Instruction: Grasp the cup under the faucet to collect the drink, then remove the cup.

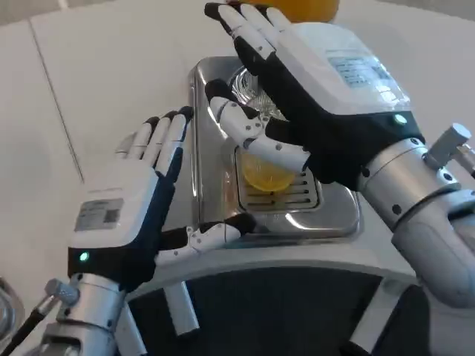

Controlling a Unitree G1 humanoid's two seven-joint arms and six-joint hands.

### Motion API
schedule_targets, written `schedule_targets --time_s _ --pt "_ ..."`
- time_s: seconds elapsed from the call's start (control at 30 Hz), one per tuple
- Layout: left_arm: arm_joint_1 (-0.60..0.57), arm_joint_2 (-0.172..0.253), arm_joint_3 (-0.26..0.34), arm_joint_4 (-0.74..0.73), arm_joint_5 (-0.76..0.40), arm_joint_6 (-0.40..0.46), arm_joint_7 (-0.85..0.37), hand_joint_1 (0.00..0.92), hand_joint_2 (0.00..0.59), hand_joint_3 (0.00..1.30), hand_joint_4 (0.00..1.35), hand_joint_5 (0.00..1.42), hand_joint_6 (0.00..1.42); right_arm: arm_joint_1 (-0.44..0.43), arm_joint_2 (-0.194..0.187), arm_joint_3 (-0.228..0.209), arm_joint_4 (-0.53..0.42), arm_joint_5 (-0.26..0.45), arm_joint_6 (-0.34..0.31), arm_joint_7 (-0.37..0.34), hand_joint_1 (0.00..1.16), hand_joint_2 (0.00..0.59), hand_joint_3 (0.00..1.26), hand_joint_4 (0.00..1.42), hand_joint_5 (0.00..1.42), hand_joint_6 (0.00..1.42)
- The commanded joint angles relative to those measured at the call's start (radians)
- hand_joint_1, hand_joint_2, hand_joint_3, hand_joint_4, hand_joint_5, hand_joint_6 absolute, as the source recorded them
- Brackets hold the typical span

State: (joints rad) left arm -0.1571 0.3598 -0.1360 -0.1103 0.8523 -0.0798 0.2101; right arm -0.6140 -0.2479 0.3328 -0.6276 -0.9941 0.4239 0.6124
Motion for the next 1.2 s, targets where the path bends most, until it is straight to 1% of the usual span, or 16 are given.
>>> schedule_targets --time_s 0.03,0.2,0.3,0.37,0.5,0.6,0.7,0.77,0.8,0.93,1.0,1.1,1.2 --pt "-0.008 -0.028 -0.028 0.015 0.001 0.014 0.011 0.045 0.068 0.00 0.00 0.02 0.08 0.024 0.000 0.006 -0.002 0.018 -0.024 0.025 0.00 0.553 0.02 0.00 0.00 0.05" --pt "-0.020 -0.038 -0.045 0.031 0.003 0.018 0.008 0.046 0.072 0.00 0.00 0.02 0.08 0.040 0.008 -0.013 -0.011 0.022 -0.016 0.020 0.00 0.557 0.02 0.00 0.00 0.05" --pt "-0.026 -0.033 -0.050 0.038 0.002 0.017 0.011 0.046 0.072 0.00 0.00 0.02 0.08 0.056 0.026 -0.035 -0.020 0.035 0.002 0.009 0.00 0.558 0.02 0.00 0.00 0.05" --pt "-0.029 -0.029 -0.052 0.043 0.002 0.014 0.011 0.046 0.073 0.00 0.00 0.02 0.08 0.078 0.039 -0.053 -0.034 0.039 0.002 -0.015 0.00 0.561 0.02 0.00 0.00 0.05" --pt "-0.029 -0.025 -0.054 0.046 0.002 0.012 0.011 0.046 0.073 0.00 0.00 0.02 0.09 0.110 0.061 -0.071 -0.059 0.017 -0.006 -0.069 0.00 0.569 0.02 0.00 0.00 0.05" --pt "-0.024 -0.022 -0.055 0.046 0.001 0.011 0.011 0.046 0.073 0.00 0.00 0.02 0.09 0.142 0.091 -0.094 -0.082 0.011 -0.002 -0.126 0.01 0.575 0.02 0.00 0.00 0.04" --pt "-0.017 -0.019 -0.055 0.046 0.001 0.009 0.010 0.046 0.073 0.00 0.00 0.02 0.09 0.154 0.103 -0.122 -0.090 0.034 0.002 -0.137 0.01 0.574 0.01 0.00 0.00 0.03" --pt "-0.012 -0.015 -0.054 0.046 0.000 0.007 0.011 0.046 0.073 0.00 0.00 0.02 0.09 0.165 0.142 -0.166 -0.105 0.083 0.046 -0.141 0.02 0.573 0.01 0.00 0.00 0.03" --pt "-0.010 -0.014 -0.054 0.046 0.000 0.006 0.011 0.046 0.073 0.00 0.00 0.02 0.09 0.168 0.154 -0.181 -0.110 0.100 0.061 -0.141 0.03 0.559 0.01 0.00 0.00 0.02" --pt "-0.004 -0.009 -0.057 0.044 0.001 0.003 0.010 0.046 0.072 0.00 0.00 0.02 0.09 0.186 0.182 -0.236 -0.156 0.157 0.140 -0.117 0.04 0.553 0.01 0.00 0.00 0.02" --pt "-0.002 -0.008 -0.058 0.043 0.001 0.002 0.009 0.046 0.072 0.00 0.00 0.02 0.09 0.199 0.175 -0.248 -0.190 0.169 0.175 -0.099 0.05 0.542 0.01 0.00 0.00 0.02" --pt "0.000 -0.008 -0.063 0.041 0.006 0.002 0.010 0.046 0.072 0.00 0.00 0.02 0.09 0.206 0.140 -0.262 -0.245 0.167 0.226 -0.041 0.06 0.539 0.01 0.00 0.00 0.02" --pt "0.001 -0.008 -0.066 0.038 0.009 0.005 0.008 0.046 0.072 0.00 0.00 0.02 0.08 0.210 0.096 -0.272 -0.285 0.165 0.258 0.010 0.06 0.539 0.01 0.00 0.00 0.02"
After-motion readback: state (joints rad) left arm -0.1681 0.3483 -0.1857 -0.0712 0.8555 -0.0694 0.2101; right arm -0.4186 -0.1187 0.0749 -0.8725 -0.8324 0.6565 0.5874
